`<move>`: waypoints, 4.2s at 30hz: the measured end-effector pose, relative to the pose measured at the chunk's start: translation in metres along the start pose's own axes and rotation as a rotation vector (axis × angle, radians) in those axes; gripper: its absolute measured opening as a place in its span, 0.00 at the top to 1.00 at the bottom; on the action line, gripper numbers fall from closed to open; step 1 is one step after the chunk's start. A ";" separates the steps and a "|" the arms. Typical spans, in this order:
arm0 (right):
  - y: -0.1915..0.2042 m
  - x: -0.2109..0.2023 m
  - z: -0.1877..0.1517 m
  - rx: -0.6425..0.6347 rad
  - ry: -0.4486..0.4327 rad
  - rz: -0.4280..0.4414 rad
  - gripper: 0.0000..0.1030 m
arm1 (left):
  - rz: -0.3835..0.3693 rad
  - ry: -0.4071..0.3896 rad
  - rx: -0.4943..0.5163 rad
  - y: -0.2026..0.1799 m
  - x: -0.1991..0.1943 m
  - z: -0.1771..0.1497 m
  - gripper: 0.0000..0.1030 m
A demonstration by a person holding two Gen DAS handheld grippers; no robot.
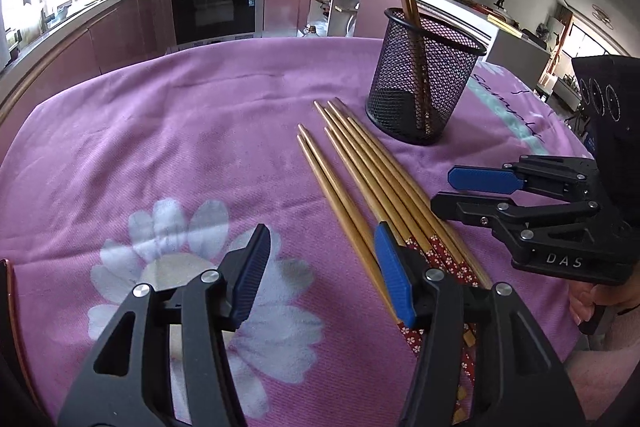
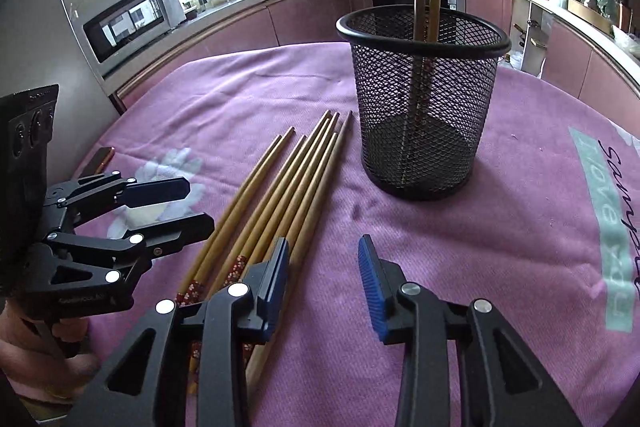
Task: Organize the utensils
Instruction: 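Withdraw both tools from the cup back toward the remaining chopsticks, then close the left tool on a chopstick while the right tool grasps another, then raise the left tool's chopstick upright into the cup while the right tool does likewise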
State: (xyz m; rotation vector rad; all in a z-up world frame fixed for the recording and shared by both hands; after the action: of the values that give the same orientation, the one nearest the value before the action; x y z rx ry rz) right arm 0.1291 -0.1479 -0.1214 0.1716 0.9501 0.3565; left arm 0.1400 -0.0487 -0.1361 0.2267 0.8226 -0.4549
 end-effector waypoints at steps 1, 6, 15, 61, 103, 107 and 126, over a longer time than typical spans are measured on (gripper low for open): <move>0.000 0.000 0.000 -0.002 0.001 -0.001 0.67 | 0.003 0.007 0.000 0.000 0.002 0.000 0.48; 0.001 0.001 -0.001 -0.021 0.000 -0.016 0.67 | 0.006 0.020 0.004 0.000 0.005 -0.001 0.48; 0.002 0.001 -0.001 -0.022 0.001 -0.020 0.67 | -0.008 0.024 0.001 0.002 0.007 -0.004 0.50; 0.010 0.023 0.020 -0.028 -0.005 -0.047 0.95 | 0.017 0.032 -0.063 0.015 0.018 0.004 0.93; -0.001 -0.097 0.046 0.038 -0.279 0.218 0.95 | -0.173 -0.292 -0.069 0.001 -0.099 0.069 0.93; -0.004 -0.104 0.053 0.028 -0.300 0.217 0.95 | -0.160 -0.301 -0.056 -0.002 -0.101 0.075 0.93; -0.015 -0.140 0.089 0.012 -0.428 0.185 0.95 | -0.152 -0.426 -0.005 -0.007 -0.132 0.134 0.93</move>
State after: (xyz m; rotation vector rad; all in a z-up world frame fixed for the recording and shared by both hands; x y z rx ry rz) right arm 0.1314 -0.2131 0.0320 0.3344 0.5140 0.4626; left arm 0.1461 -0.0642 0.0509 0.0572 0.4242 -0.6185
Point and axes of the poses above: each gripper's, at about its wrist camera, not at the fingertips, and x roughly the way its jaws point, y to its left, z to its top, the point moved 4 cm from there along x, roughly the way its jaws point, and after that the axes turned 11 degrees about x, right-handed, at the moved point
